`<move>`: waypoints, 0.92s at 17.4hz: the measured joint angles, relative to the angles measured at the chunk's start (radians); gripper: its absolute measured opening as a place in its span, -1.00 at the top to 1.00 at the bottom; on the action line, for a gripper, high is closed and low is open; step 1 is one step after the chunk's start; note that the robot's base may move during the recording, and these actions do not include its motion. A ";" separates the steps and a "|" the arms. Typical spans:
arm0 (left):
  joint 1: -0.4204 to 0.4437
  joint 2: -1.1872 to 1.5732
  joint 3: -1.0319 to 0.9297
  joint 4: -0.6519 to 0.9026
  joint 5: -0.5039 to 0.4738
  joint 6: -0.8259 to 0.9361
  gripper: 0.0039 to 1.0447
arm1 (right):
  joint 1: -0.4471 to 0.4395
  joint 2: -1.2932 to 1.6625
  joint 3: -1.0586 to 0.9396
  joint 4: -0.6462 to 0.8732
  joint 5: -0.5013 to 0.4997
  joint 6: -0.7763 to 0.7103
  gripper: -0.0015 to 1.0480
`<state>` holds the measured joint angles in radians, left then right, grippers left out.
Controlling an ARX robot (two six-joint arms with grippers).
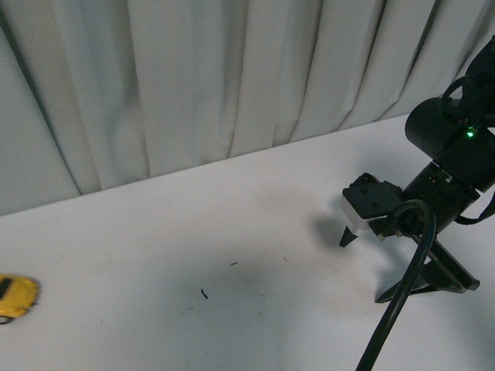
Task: Wind up and store yellow beetle toy
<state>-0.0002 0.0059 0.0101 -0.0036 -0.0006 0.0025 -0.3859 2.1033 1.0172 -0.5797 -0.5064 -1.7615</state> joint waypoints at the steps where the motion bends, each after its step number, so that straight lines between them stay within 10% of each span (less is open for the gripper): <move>1: 0.000 0.000 0.000 0.000 0.000 0.000 -0.88 | 0.005 -0.004 0.002 -0.003 -0.001 -0.002 -0.87; 16: 0.000 0.000 0.000 0.000 0.000 0.000 -0.88 | 0.068 -0.365 0.153 -0.086 -0.259 0.013 -0.87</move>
<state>-0.0002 0.0059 0.0101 -0.0036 -0.0006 0.0025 -0.3180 1.7386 1.1706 -0.6655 -0.7654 -1.7485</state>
